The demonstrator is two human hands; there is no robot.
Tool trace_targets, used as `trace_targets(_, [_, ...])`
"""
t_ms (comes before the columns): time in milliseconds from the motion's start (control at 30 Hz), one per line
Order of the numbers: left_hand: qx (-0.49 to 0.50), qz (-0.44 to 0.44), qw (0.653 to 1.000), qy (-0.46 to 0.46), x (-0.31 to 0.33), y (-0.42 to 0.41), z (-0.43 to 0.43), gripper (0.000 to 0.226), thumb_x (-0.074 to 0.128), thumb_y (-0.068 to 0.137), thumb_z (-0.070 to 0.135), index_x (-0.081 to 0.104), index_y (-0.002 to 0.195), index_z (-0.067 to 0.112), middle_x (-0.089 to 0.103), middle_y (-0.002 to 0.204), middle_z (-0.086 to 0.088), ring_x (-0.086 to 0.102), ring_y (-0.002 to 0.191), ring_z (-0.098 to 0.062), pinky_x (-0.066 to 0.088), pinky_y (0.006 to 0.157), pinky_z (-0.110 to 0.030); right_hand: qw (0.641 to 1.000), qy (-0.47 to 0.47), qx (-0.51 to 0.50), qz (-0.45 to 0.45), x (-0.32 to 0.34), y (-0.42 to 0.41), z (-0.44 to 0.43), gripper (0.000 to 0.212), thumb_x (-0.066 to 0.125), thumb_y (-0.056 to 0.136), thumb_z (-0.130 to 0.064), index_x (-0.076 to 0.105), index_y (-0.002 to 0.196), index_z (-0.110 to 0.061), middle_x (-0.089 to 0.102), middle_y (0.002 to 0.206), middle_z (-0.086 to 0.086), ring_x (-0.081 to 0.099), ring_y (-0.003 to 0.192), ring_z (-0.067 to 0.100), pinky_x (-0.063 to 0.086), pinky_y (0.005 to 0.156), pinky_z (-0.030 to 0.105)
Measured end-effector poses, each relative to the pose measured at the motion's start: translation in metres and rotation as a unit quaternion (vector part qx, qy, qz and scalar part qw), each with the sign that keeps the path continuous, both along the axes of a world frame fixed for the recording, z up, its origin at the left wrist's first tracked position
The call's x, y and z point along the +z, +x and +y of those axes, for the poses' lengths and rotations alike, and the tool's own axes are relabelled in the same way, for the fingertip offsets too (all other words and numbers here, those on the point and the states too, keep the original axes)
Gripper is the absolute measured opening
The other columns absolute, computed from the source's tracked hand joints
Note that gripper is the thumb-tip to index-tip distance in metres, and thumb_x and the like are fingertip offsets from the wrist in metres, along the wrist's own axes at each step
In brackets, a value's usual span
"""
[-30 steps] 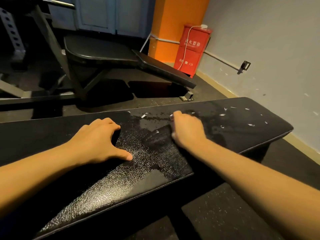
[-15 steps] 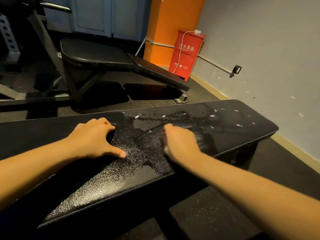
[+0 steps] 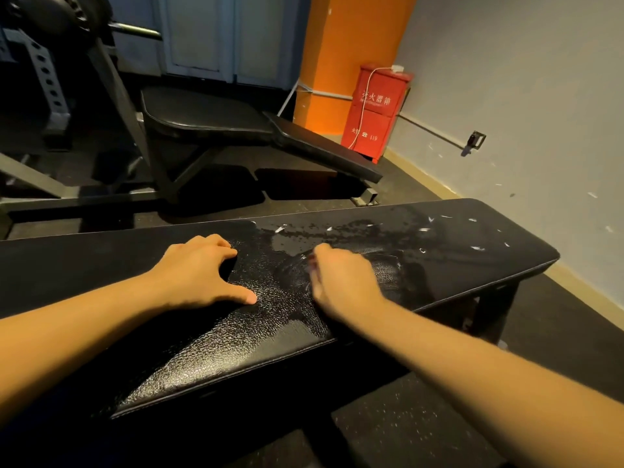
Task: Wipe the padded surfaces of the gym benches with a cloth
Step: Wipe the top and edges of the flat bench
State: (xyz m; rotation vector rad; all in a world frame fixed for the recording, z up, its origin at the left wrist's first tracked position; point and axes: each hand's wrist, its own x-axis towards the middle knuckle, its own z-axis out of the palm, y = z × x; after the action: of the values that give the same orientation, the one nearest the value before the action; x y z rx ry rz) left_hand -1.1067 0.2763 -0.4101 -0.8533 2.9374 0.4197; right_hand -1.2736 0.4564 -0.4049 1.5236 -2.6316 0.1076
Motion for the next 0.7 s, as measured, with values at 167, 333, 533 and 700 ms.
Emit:
trace_targets(167, [-0.005, -0.001, 1.0, -0.001, -0.006, 0.001, -0.004, 0.142, 0.033, 0.039, 0.107, 0.043, 0.154, 0.025, 0.038, 0.158, 0.011, 0.037, 0.142, -0.015, 0.037, 0.114, -0.043, 0.993, -0.011, 0.116, -0.015, -0.001, -0.011, 0.014, 0.013, 0.055, 0.097, -0.034, 0.06, 0.106, -0.028, 0.071, 0.106, 0.0, 0.066, 0.099, 0.028, 0.052, 0.079, 0.041])
trace_targets(333, [-0.012, 0.014, 1.0, -0.016, -0.014, 0.0, -0.006, 0.144, 0.025, 0.038, 0.111, 0.043, 0.154, 0.028, 0.038, 0.156, 0.013, 0.035, 0.142, -0.012, 0.037, 0.113, -0.042, 0.983, -0.023, -0.162, 0.077, -0.006, -0.15, -0.011, 0.012, 0.059, 0.094, -0.021, 0.059, 0.099, -0.01, 0.07, 0.1, 0.018, 0.066, 0.091, 0.04, 0.055, 0.076, 0.044])
trace_targets(533, [-0.003, 0.009, 1.0, -0.016, -0.011, -0.002, -0.006, 0.14, 0.029, 0.039, 0.107, 0.044, 0.153, 0.027, 0.038, 0.153, 0.017, 0.033, 0.141, -0.009, 0.037, 0.113, -0.04, 0.991, -0.103, -0.081, -0.039, -0.019, -0.06, -0.113, 0.02, 0.06, 0.092, -0.017, 0.064, 0.111, -0.012, 0.072, 0.105, 0.013, 0.067, 0.097, 0.036, 0.047, 0.071, 0.037])
trace_targets(700, [-0.011, 0.019, 0.999, -0.036, -0.013, 0.005, -0.001, 0.134, 0.023, 0.045, 0.105, 0.039, 0.156, 0.03, 0.034, 0.16, 0.015, 0.029, 0.147, -0.008, 0.031, 0.119, -0.037, 0.989, -0.047, 0.134, -0.049, -0.014, 0.014, -0.081, 0.02, 0.05, 0.102, -0.033, 0.061, 0.113, -0.021, 0.07, 0.11, 0.004, 0.065, 0.101, 0.03, 0.051, 0.081, 0.041])
